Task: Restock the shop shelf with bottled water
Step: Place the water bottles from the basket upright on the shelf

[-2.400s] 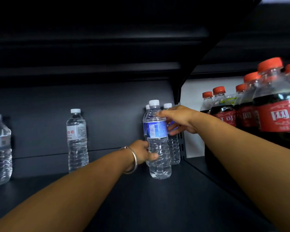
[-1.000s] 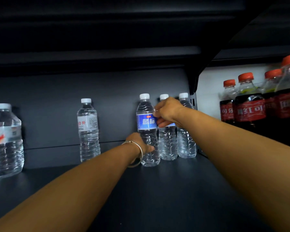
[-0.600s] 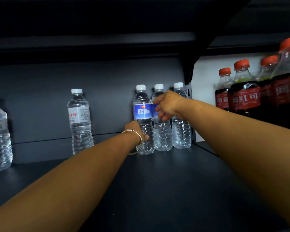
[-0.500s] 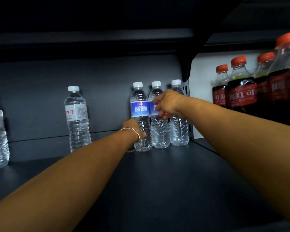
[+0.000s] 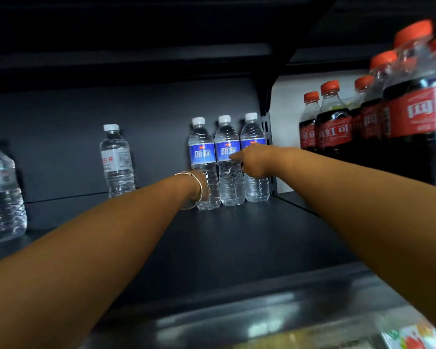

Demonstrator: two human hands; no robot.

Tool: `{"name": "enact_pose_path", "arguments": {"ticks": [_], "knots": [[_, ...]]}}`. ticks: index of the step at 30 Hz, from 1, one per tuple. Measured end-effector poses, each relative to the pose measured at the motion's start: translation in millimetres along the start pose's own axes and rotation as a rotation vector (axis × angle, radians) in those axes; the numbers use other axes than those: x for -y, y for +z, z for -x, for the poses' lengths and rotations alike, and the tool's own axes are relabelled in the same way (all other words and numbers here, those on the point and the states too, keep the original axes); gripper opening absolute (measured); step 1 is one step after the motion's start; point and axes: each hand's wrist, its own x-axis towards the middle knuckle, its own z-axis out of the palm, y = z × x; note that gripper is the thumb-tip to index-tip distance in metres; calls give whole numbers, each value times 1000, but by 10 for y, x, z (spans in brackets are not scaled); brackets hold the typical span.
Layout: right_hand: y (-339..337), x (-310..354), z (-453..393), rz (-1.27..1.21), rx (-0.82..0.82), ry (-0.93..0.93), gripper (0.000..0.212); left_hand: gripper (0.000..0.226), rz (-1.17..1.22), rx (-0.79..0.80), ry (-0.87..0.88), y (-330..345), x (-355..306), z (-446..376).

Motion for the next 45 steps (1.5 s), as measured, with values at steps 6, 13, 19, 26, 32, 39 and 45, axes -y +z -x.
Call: {"name": "enact_pose_path", "arguments": {"ticks": [6, 13, 19, 26, 32, 39, 45], "knots": [[-122, 132, 641, 66, 14, 59, 56, 44, 190, -70, 168, -60, -55, 512], [-378, 520, 1934, 155, -105, 278, 51, 48, 358, -302, 426, -134, -209, 1476], [105, 816, 2999, 121, -164, 404, 43, 47, 529, -530, 627, 583, -186, 2530], [1569, 989, 3925, -34, 27, 485, 45, 41, 788, -256, 777, 2210, -273, 3325], [3320, 1343, 4601, -229, 373, 507, 42, 42, 695, 236, 764, 4077, -369, 3786], [5313, 1909, 5355, -479, 710, 590, 42, 39, 625, 588, 582, 6046, -456, 4251], [6542, 2185, 5780, -625, 883, 648, 53, 58, 540, 696, 527, 7134, -510, 4448]]}}
